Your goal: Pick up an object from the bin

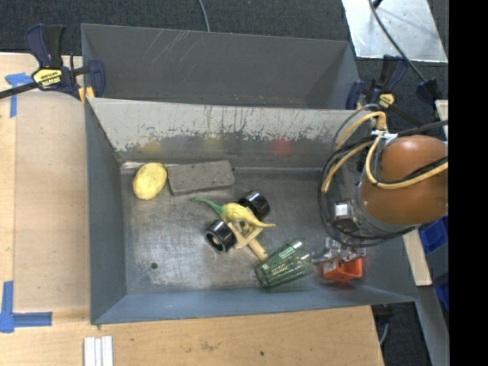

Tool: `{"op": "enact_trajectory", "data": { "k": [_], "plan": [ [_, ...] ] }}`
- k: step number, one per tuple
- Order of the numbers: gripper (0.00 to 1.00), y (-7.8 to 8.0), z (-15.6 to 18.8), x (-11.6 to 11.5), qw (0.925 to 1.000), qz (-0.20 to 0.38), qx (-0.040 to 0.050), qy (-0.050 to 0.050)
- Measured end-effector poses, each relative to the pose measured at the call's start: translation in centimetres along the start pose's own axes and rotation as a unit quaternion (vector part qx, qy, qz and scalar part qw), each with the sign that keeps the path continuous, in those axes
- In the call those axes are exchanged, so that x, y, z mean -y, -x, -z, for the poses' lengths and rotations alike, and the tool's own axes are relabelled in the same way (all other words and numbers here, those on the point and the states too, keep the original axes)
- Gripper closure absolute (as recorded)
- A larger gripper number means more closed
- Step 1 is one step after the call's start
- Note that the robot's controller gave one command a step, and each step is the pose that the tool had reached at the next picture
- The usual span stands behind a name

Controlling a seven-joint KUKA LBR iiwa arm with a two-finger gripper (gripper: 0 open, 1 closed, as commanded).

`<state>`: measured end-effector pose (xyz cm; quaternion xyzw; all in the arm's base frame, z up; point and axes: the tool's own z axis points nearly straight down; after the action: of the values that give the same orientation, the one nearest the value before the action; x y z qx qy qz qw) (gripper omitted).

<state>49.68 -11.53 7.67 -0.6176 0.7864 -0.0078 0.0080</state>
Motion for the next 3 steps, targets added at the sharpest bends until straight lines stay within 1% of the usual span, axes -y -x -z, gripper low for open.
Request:
{"op": "enact_trajectory", "data": {
  "k": [1, 2, 3],
  "plan": [
    [1.0, 0.0, 0.0, 0.0, 1.0, 0.0, 0.0, 0.0],
    [1.0, 0.1, 4.7, 0.2, 0.9999, -0.006, -0.0005, 0.013],
    [1.0, 1.4, 7.4, 2.2, 0.9979, 0.065, -0.0006, 0.008]
  ]
}}
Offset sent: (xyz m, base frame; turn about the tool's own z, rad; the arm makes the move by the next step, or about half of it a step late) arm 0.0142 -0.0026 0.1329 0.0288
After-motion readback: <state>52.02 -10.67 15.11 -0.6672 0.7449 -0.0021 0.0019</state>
